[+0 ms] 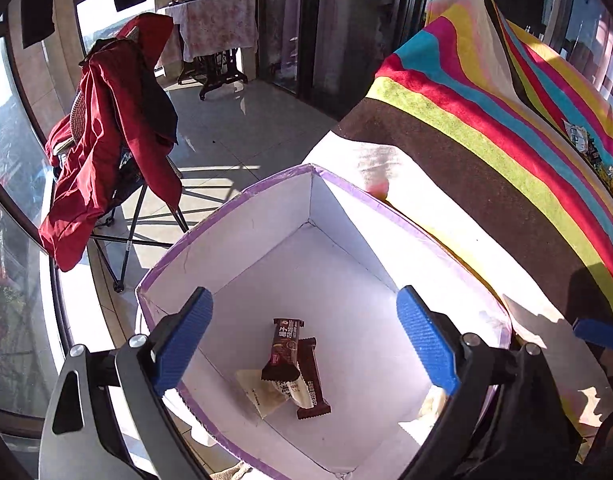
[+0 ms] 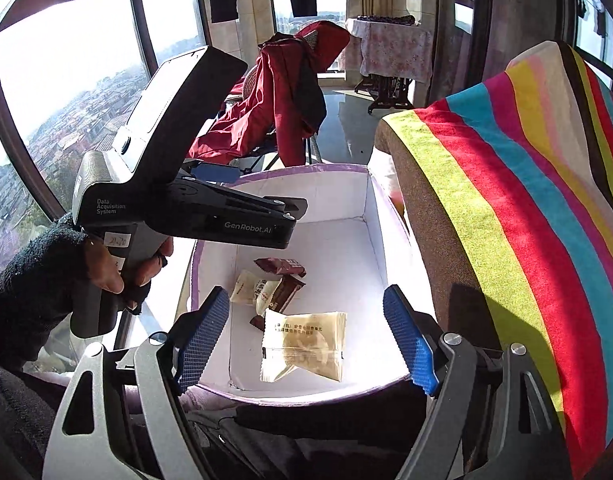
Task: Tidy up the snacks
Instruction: 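Return both tools to the snack pile on the table, then grasp a yellow bread pack with the right tool while the left tool grasps another yellow pack, then lift both yellow bread packs and carry them away from the pile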
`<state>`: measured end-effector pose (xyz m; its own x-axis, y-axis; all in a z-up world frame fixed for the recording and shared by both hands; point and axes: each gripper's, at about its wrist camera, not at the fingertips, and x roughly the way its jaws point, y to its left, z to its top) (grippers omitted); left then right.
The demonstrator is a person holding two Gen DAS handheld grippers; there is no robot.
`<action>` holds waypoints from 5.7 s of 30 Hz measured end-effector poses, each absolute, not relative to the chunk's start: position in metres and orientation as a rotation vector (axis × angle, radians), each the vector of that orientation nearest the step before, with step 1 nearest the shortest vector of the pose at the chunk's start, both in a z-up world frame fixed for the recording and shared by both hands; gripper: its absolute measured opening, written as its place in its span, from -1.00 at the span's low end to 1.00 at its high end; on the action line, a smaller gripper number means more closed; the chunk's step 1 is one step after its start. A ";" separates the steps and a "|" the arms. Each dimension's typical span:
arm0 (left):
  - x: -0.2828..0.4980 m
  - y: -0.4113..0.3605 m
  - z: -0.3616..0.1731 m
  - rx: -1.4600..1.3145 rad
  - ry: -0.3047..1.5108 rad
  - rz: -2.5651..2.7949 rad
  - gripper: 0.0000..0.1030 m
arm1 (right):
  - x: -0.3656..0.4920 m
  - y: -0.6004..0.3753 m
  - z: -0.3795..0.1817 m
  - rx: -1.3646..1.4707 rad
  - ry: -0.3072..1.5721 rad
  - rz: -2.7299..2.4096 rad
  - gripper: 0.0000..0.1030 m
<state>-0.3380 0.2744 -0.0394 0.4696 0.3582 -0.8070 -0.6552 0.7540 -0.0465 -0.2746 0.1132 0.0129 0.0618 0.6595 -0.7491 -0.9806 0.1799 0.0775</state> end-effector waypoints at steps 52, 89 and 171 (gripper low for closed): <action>-0.009 0.029 0.011 -0.310 0.839 -0.179 0.96 | 0.102 -0.274 0.012 -0.291 0.793 0.226 0.70; -0.008 0.025 0.010 -0.275 0.853 -0.167 0.96 | 0.087 -0.255 0.002 -0.179 0.894 0.289 -0.18; 0.002 0.052 0.019 0.121 0.737 0.283 0.96 | 0.017 -0.290 0.002 0.166 0.890 0.381 -0.11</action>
